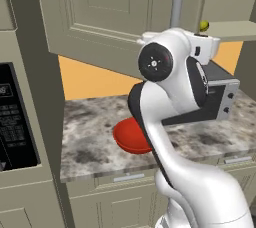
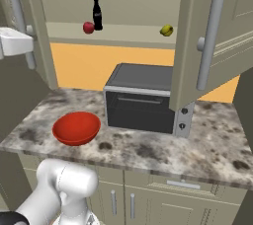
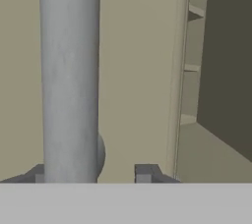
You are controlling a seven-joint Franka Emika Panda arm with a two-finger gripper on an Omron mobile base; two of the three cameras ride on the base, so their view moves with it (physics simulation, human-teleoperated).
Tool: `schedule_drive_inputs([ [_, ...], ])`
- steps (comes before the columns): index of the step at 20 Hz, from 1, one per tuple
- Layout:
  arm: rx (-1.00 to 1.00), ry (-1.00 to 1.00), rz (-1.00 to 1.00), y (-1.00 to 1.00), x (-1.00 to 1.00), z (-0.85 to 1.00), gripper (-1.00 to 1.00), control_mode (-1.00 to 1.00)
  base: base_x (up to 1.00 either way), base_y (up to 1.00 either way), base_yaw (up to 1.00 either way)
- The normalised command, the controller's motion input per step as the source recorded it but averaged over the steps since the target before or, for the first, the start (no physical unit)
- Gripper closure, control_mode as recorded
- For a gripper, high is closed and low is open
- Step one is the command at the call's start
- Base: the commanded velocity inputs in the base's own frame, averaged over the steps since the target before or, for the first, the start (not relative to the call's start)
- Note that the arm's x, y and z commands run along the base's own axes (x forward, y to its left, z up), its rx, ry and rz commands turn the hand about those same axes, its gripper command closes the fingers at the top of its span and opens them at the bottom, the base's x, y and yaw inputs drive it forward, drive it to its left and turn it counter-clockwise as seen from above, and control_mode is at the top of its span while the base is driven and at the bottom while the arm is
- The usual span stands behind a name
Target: Open the cabinet. Pick the apple and pear from the cabinet and place them into the bowl. Then close the cabinet.
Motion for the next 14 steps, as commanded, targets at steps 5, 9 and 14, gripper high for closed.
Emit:
schedule_drive_inputs([
  [5,0.0,0.02,0.0,0.0,-0.64,0.0,1.0,-1.0,0.0,0.0,0.0],
  [9,0.0,0.03,0.0,0.0,-0.57,0.0,1.0,-1.0,0.0,0.0,0.0],
  [14,0.0,0.02,0.0,0.0,-0.39,0.0,-1.0,-1.0,0.0,0.0,0.0],
])
